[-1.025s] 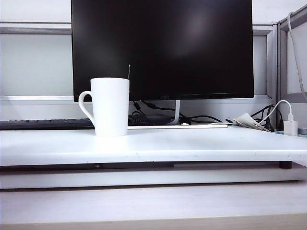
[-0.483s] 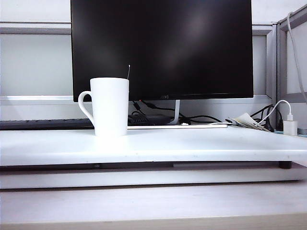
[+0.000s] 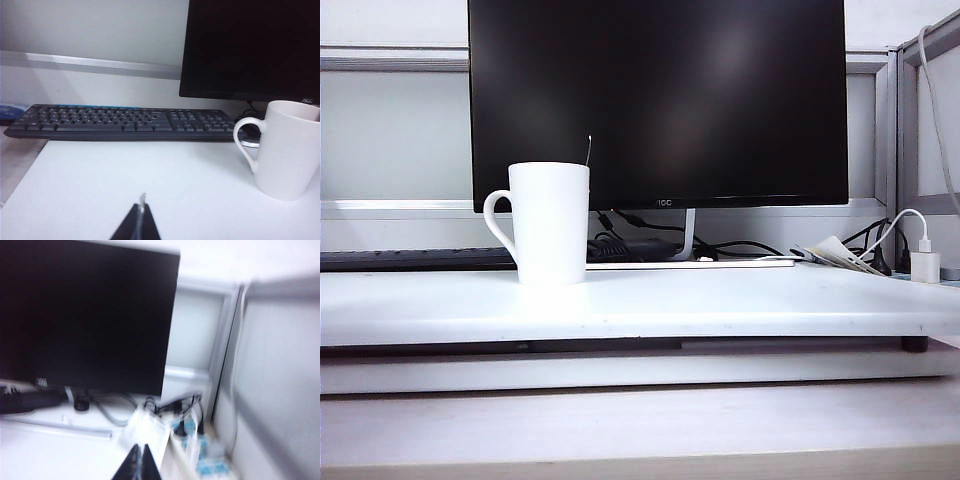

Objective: Pick up a spoon and stir the liquid in the cup.

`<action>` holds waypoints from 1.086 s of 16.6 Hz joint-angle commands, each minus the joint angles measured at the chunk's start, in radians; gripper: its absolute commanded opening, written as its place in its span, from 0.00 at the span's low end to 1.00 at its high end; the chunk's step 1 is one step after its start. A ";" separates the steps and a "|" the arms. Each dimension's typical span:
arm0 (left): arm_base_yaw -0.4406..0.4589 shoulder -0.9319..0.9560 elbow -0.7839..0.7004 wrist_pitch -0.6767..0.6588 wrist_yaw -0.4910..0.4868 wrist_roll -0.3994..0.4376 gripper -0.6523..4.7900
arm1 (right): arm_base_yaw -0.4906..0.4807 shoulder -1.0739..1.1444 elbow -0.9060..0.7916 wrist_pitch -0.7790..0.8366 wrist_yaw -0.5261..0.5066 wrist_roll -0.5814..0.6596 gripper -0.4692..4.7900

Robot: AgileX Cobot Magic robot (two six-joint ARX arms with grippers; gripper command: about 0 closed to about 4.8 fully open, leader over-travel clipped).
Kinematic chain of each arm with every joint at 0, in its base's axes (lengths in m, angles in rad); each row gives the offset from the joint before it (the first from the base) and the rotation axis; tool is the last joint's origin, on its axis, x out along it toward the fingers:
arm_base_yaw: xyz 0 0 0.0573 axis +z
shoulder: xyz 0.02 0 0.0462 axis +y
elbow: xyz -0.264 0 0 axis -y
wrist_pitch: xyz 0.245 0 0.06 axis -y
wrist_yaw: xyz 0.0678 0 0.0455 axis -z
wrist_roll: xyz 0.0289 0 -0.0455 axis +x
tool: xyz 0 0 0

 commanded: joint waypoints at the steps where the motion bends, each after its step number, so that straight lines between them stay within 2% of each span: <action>1: 0.002 0.000 0.001 0.010 0.002 0.005 0.11 | -0.016 -0.008 -0.101 0.071 -0.014 0.052 0.08; 4: 0.002 0.000 0.001 0.009 0.002 0.005 0.11 | 0.023 -0.014 -0.199 0.101 0.004 0.075 0.08; 6: 0.002 0.000 0.001 0.008 0.003 0.005 0.11 | 0.057 -0.031 -0.271 0.126 0.021 0.133 0.08; 8: 0.002 0.000 0.001 0.005 0.002 0.005 0.11 | 0.075 -0.031 -0.301 0.127 0.075 0.180 0.08; 11: 0.002 0.000 0.001 0.005 0.002 0.005 0.11 | 0.108 -0.031 -0.313 0.117 0.163 0.181 0.08; 18: 0.002 0.000 0.001 0.005 0.002 0.005 0.11 | 0.106 -0.031 -0.313 0.119 0.157 0.180 0.08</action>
